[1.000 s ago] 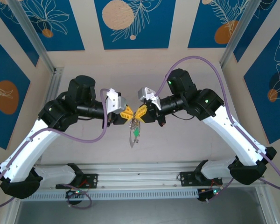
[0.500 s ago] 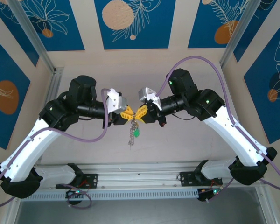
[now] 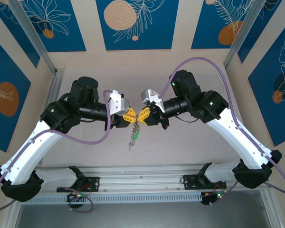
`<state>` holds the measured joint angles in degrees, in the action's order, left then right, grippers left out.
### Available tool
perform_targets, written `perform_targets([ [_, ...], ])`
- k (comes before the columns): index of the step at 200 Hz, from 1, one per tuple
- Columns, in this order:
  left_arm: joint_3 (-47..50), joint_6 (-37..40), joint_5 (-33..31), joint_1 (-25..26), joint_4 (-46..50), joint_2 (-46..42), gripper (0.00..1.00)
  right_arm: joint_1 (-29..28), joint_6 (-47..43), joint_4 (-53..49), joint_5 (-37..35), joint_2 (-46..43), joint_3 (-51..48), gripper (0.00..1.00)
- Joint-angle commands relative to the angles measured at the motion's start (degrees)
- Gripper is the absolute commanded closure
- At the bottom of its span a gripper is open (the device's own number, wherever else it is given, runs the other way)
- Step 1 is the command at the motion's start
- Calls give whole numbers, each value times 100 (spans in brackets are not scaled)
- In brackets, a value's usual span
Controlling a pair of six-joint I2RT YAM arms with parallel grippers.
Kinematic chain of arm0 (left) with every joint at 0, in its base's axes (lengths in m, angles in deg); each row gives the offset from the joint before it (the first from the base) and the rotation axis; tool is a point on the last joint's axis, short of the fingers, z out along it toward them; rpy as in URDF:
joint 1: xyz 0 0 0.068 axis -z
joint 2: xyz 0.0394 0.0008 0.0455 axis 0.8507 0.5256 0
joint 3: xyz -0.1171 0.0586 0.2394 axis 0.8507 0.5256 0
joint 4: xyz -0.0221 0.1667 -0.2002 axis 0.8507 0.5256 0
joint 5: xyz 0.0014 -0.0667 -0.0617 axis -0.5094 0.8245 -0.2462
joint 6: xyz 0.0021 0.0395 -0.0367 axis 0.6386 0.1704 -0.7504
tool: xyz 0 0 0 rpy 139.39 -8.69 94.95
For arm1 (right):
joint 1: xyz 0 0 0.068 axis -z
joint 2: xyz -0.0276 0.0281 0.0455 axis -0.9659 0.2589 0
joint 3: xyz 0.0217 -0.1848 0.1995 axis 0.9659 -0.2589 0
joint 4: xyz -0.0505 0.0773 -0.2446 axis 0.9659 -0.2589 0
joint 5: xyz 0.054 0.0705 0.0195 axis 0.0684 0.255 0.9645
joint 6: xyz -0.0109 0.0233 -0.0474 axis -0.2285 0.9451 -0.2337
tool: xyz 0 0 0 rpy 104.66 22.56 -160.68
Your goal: Put the keys on the keyring
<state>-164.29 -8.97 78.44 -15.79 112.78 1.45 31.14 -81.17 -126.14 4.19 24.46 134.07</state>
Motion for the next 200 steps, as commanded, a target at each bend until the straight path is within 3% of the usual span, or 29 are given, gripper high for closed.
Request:
perform_targets([
  [1, 85, 69, 206, 55, -10, -27, 77, -7, -38, 130, 172, -9, 41, 100],
  [112, 116, 41, 81, 52, -99, -85, 71, -35, -74, 70, 16, 38, 21, 100],
  [200, 189, 3, 72, 44, -197, -146, 73, -79, -92, 17, -65, 132, 55, 100],
])
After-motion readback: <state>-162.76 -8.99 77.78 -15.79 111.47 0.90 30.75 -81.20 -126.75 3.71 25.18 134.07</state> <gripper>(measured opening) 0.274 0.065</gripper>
